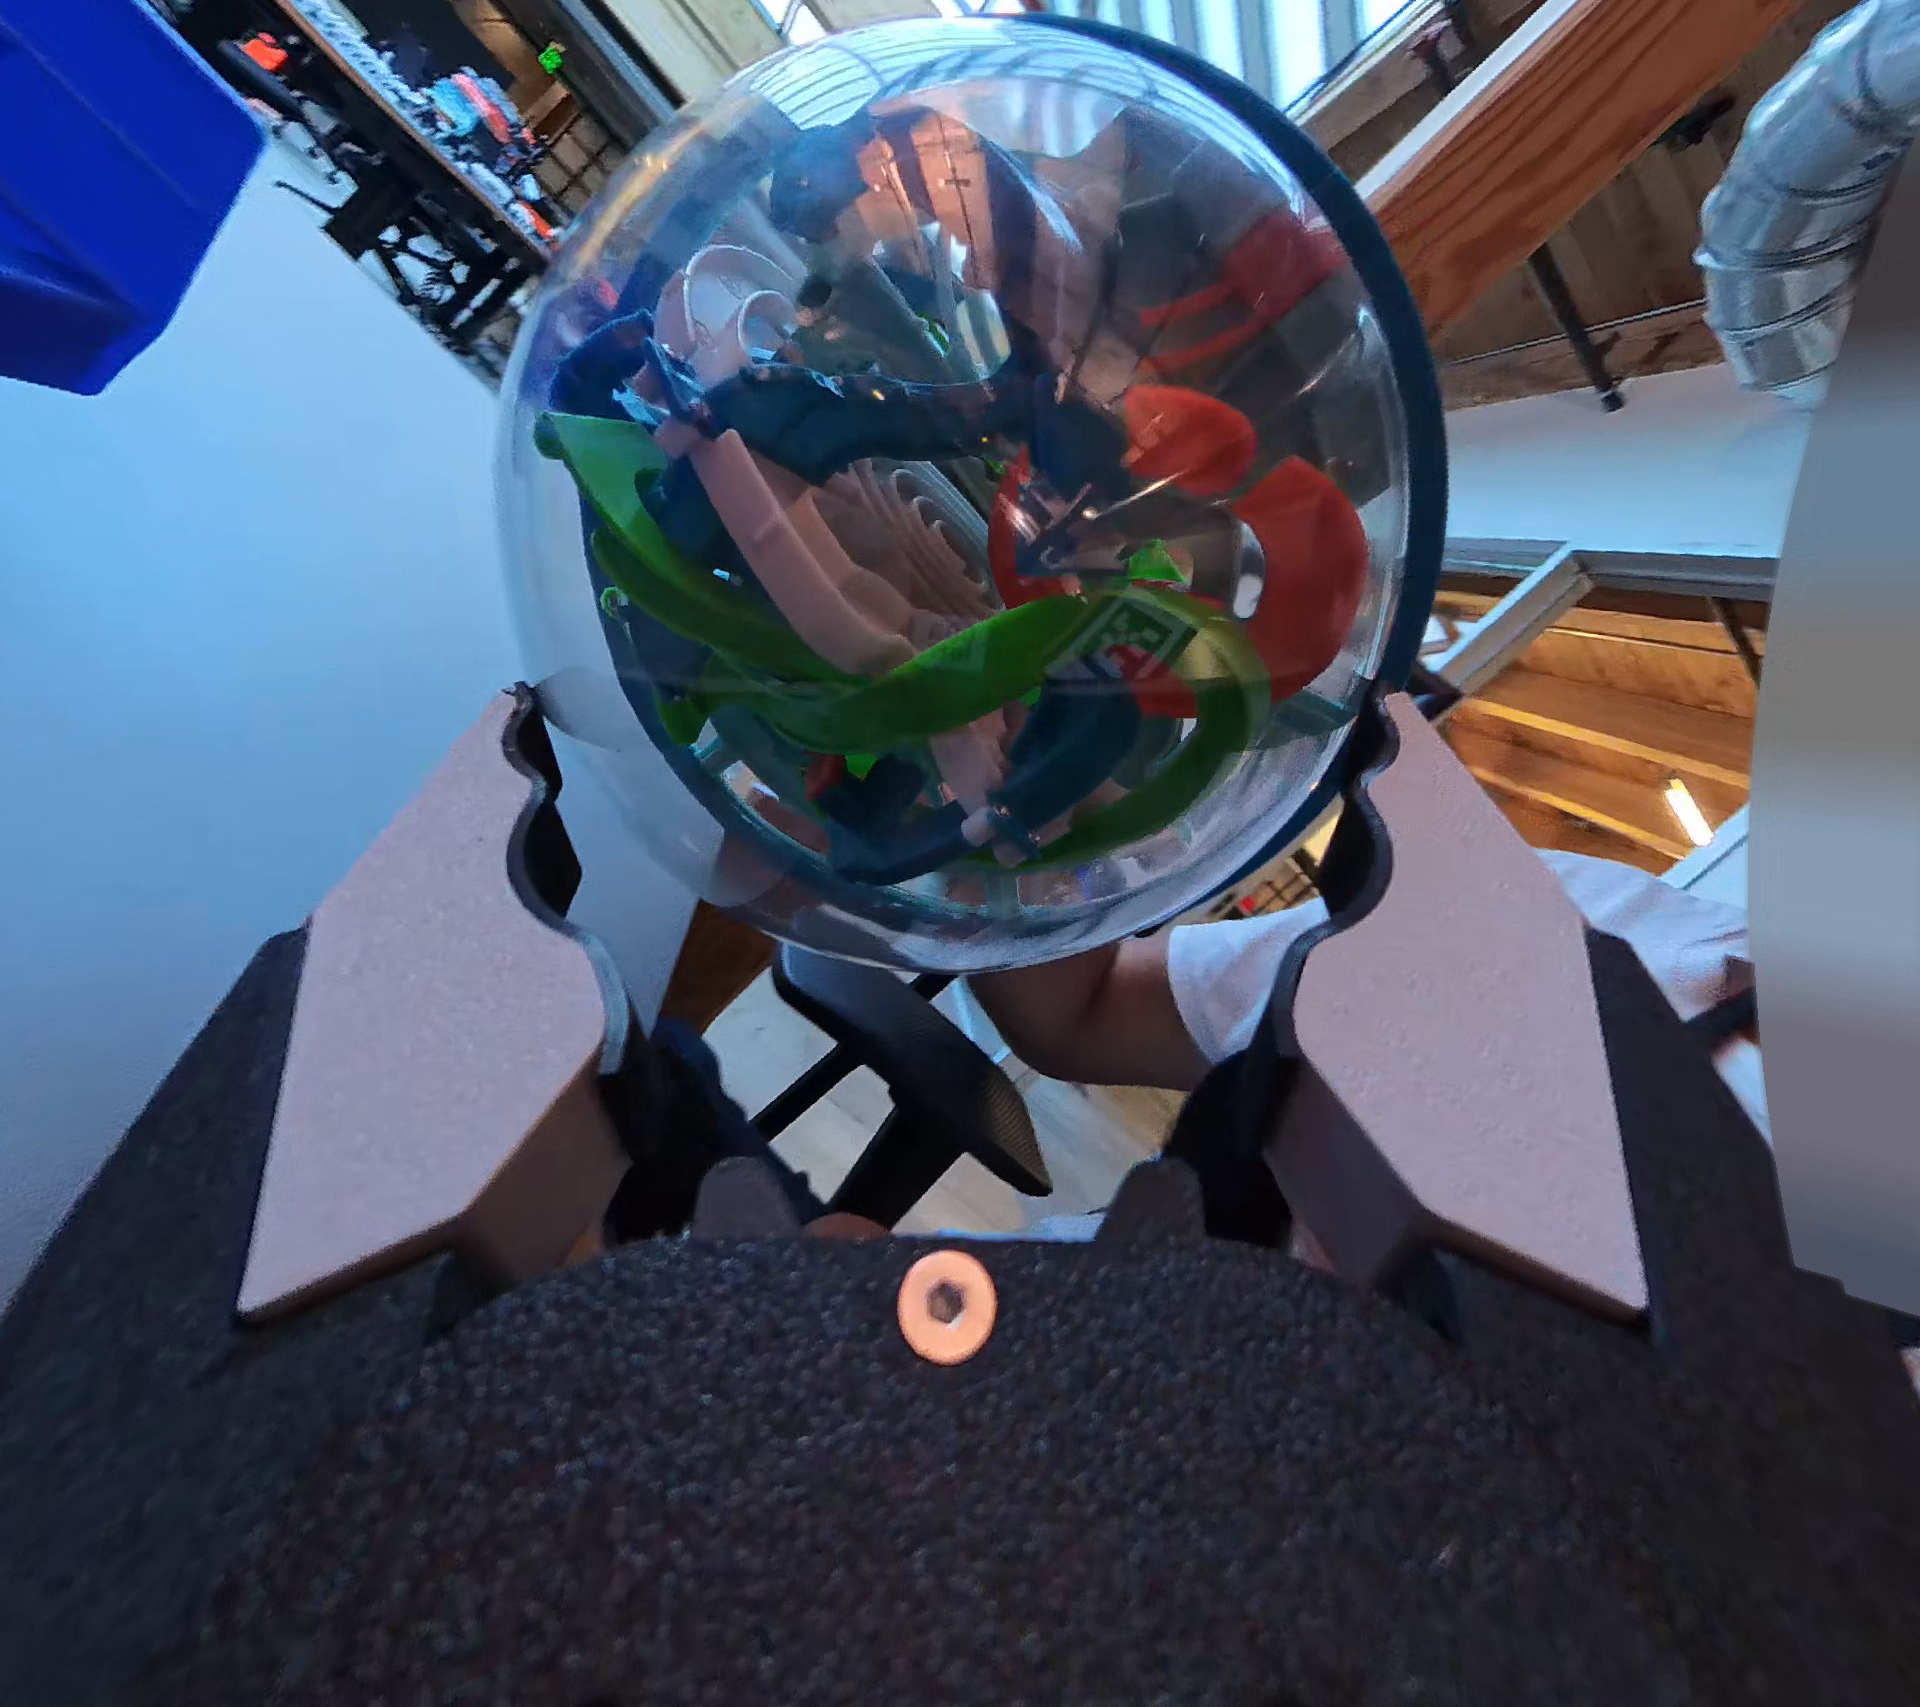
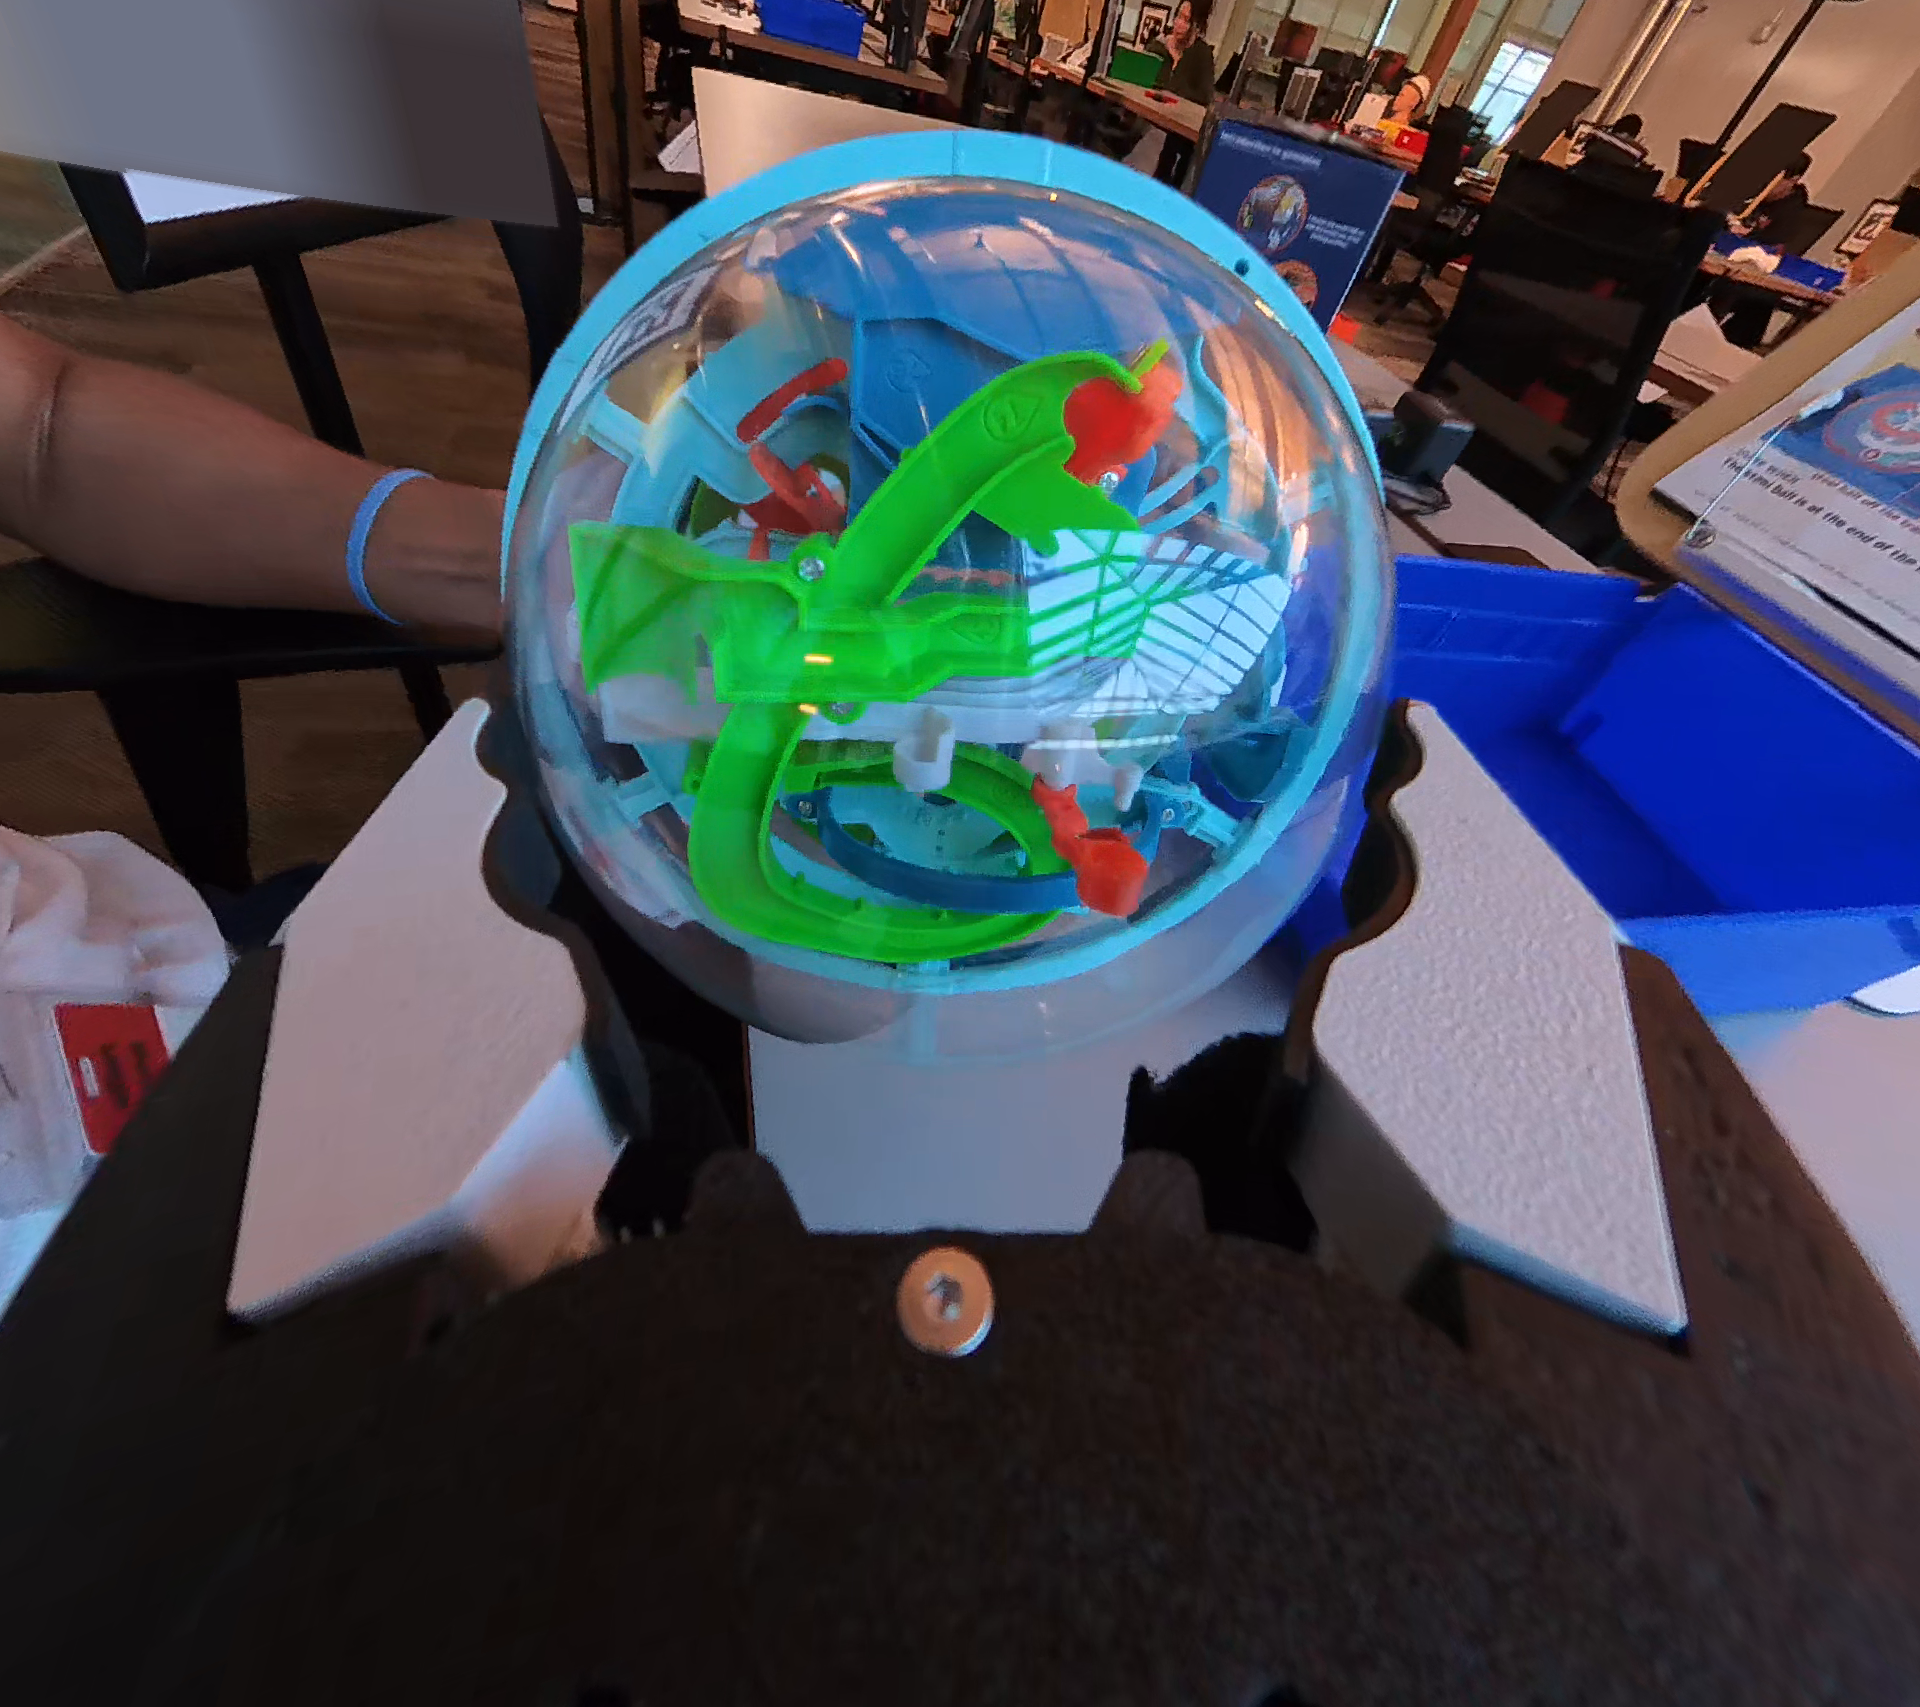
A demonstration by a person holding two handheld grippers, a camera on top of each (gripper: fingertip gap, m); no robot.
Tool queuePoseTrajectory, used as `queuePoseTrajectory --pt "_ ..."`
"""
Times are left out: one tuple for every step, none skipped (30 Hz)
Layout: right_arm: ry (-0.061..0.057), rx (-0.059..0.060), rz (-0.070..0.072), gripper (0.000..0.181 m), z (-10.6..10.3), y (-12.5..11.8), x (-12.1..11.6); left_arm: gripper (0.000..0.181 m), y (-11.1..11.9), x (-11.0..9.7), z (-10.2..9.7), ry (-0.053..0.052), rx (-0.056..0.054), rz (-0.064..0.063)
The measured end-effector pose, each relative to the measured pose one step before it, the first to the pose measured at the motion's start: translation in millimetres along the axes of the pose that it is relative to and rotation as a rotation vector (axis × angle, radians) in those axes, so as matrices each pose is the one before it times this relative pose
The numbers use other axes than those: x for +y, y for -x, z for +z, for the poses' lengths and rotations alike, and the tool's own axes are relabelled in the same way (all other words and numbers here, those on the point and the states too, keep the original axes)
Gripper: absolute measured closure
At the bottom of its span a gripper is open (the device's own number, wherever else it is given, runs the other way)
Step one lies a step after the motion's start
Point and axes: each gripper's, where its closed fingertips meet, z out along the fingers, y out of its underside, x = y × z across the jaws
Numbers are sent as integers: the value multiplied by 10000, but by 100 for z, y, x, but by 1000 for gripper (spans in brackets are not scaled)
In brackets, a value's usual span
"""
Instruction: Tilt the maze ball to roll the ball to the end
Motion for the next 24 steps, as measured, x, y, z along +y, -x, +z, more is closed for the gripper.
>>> queuePoseTrajectory --pt "37 -75 -20 30 17 5 687 37 391 240 -45 124 -274 165" --pt "74 -85 -39 30 37 50 773 37 417 336 -45 144 -284 186" --pt "95 -64 13 30 85 19 819 37 422 312 -53 104 -284 140" --pt "104 -43 44 30 136 -40 777 37 428 258 -57 40 -274 102" --pt "102 -42 31 30 153 -73 721 37 431 209 -42 17 -258 99" --pt "69 -35 23 30 133 -120 659 37 427 145 -28 13 -243 102" --pt "37 -27 18 30 110 -168 631 37 370 92 28 33 -248 122" --pt "39 -37 -26 30 68 -158 595 37 307 131 104 60 -246 154" --pt "38 -56 -29 30 36 -107 535 37 245 165 132 68 -216 138" --pt "-9 -65 -20 30 30 -56 441 37 205 214 80 66 -166 96" --pt "-115 -78 -20 30 -25 14 199 37 56 203 0 35 -68 66" --pt "-243 -135 -7 30 -115 77 -81 38 -124 203 -36 38 32 51" --pt "-223 -196 -6 30 -140 138 -127 39 -102 394 -49 133 52 37" --pt "-193 -199 -32 30 -106 127 -112 41 -97 478 -57 148 48 52" --pt "-159 -185 -47 30 -53 76 -78 41 -72 362 -73 130 13 75" --pt "-98 -166 -14 30 -2 -6 -27 43 -27 198 -115 138 -27 109" --pt "-72 -156 27 30 21 -81 -3 44 44 40 -136 204 -52 123" --pt "-60 -158 72 30 48 -107 -24 45 100 86 -145 312 -73 159" --pt "-48 -147 94 30 74 -142 -31 48 198 270 -178 379 -114 264" --pt "-33 -144 114 30 90 -171 -22 51 189 304 -256 371 -143 372" --pt "-55 -142 132 30 106 -170 -48 53 202 176 -336 363 -199 445" --pt "-65 -151 93 31 126 -162 -73 54 461 116 -396 372 -361 541" --pt "-48 -158 82 31 144 -129 -73 53 632 -22 -400 290 -467 650" --pt "-58 -155 75 31 186 -130 -87 51 618 -98 -340 233 -454 665"
